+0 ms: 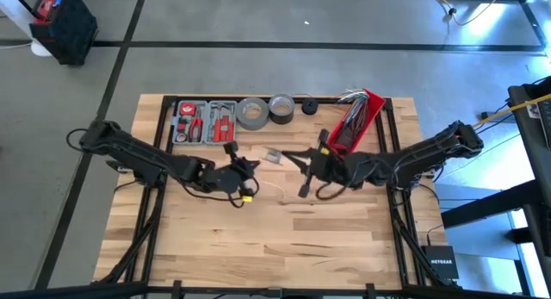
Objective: Coil cords
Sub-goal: Coil the white wire onto the spool
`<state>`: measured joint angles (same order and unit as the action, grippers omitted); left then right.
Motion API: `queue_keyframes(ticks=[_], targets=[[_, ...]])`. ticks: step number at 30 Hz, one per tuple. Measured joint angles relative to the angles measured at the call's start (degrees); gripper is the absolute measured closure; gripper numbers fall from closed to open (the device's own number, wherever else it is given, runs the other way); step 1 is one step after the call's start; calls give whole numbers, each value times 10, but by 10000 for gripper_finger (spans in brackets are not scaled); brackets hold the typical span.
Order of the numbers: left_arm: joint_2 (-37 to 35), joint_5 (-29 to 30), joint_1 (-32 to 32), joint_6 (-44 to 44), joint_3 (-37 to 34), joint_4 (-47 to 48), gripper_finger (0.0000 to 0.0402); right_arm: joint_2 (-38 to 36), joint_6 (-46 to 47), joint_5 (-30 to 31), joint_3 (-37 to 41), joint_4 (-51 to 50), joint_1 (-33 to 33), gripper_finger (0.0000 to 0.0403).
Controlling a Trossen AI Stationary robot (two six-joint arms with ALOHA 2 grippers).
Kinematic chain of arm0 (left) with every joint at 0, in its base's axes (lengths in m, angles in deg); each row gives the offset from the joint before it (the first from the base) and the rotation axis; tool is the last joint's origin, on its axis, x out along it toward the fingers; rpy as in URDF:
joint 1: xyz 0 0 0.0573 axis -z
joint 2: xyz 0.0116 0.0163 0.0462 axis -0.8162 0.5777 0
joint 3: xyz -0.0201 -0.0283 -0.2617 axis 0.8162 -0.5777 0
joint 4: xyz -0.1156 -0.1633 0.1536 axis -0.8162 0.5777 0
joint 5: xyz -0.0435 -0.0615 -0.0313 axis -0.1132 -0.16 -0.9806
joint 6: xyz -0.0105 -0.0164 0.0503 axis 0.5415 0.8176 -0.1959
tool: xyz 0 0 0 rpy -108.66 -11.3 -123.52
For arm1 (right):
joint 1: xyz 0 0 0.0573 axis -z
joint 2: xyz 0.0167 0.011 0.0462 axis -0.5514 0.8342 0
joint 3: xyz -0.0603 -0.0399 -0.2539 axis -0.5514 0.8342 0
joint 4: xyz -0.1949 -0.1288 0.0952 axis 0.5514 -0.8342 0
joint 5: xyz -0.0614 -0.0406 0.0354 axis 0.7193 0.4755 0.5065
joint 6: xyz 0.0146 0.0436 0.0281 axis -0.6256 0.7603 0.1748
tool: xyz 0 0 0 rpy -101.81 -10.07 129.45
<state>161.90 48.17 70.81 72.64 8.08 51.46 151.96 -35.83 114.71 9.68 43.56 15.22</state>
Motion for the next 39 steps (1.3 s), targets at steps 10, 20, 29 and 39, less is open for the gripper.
queue_keyframes(ticks=[10, 20, 29, 39], targets=[[-121, 2, 30, 34, 0, 41, 401, 18, 1, 0, 1, -128, -20, 397], [-125, -45, 53, 34, 1, -25, 401, 99, -1, 55, 1, -126, 9, 397], [-62, -82, 53, 39, 1, -100, 401, 158, 2, 69, 1, -17, 45, 397], [2, -108, 34, 40, 1, -151, 401, 172, 14, 56, 2, 100, 55, 397]])
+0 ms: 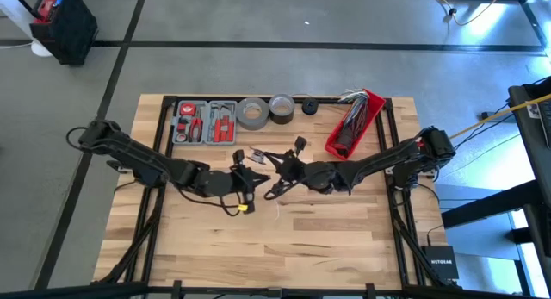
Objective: Coil cords
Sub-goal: Coil the white wire onto the spool
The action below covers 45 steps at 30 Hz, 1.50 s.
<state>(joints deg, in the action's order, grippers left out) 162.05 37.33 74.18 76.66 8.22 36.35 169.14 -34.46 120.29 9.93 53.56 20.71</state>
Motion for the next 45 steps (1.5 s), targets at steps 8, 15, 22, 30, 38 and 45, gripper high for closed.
queue_keyframes(ticks=[8, 15, 22, 30, 38, 45], targets=[[18, 2, -21, 1, 2, -7, 401, -40, -1, -42, 2, 36, 0, 397], [19, 2, -23, -5, 3, -7, 401, -66, 18, -77, 2, 41, 0, 397], [18, 1, -24, -9, 3, 7, 401, -84, 19, -94, 2, 37, 0, 397], [19, 0, -35, -6, 2, 27, 401, -130, 14, -97, 2, 24, -15, 397], [20, -1, -37, 2, 1, 42, 401, -167, 1, -96, 0, 20, -19, 397], [21, 0, -38, -7, 0, 51, 401, -168, 4, -110, 0, 5, -19, 397]])
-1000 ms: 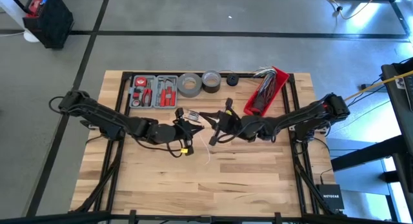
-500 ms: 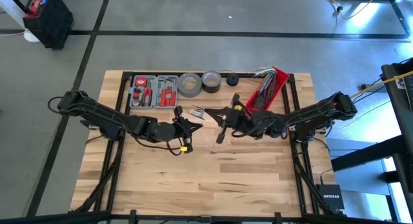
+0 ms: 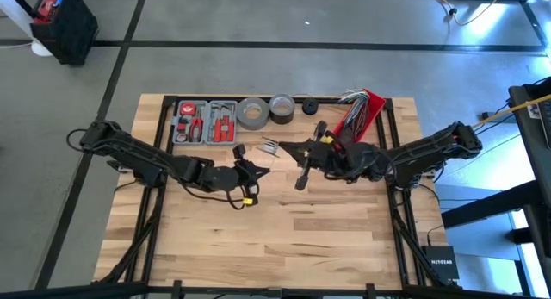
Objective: Coil cords
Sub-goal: Coil the white wire onto the spool
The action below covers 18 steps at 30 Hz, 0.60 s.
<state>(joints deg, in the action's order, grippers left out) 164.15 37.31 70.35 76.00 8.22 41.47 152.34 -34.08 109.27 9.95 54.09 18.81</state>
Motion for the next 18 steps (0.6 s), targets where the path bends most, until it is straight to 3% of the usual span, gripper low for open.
queue_keyframes(ticks=[11, 18], targets=[[-65, 81, 0, -4, -3, 106, 401, -5, 18, -36, -5, -143, -9, 397], [-128, 90, 5, 18, -3, 149, 401, 11, 17, -12, -4, -249, -7, 397]])
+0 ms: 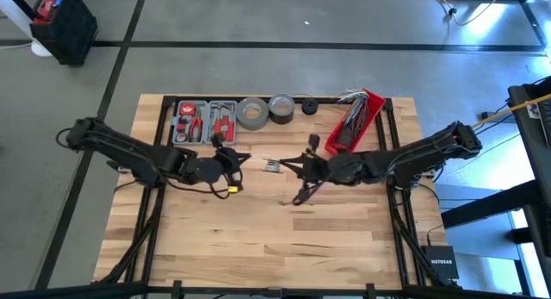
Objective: Coil cords
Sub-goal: Coil the white wire onto the spool
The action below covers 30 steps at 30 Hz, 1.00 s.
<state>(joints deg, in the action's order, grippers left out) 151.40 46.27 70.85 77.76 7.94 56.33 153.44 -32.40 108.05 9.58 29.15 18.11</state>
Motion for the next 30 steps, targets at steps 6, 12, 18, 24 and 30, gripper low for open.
queue_keyframes(ticks=[6, 12, 18, 24, 30], targets=[[-13, -12, 12, 20, 1, -3, 401, 43, -7, 75, 1, -25, 1, 397], [-2, -50, 18, 38, 2, -27, 401, 89, -16, 137, 2, -13, 20, 397], [39, -58, 17, 25, 2, -91, 401, 124, -18, 142, 2, 60, 36, 397], [85, -57, 14, -17, 2, -181, 401, 133, -19, 135, 3, 90, 37, 397], [113, -56, 2, -33, 2, -223, 401, 133, -14, 127, 3, 125, 37, 397]])
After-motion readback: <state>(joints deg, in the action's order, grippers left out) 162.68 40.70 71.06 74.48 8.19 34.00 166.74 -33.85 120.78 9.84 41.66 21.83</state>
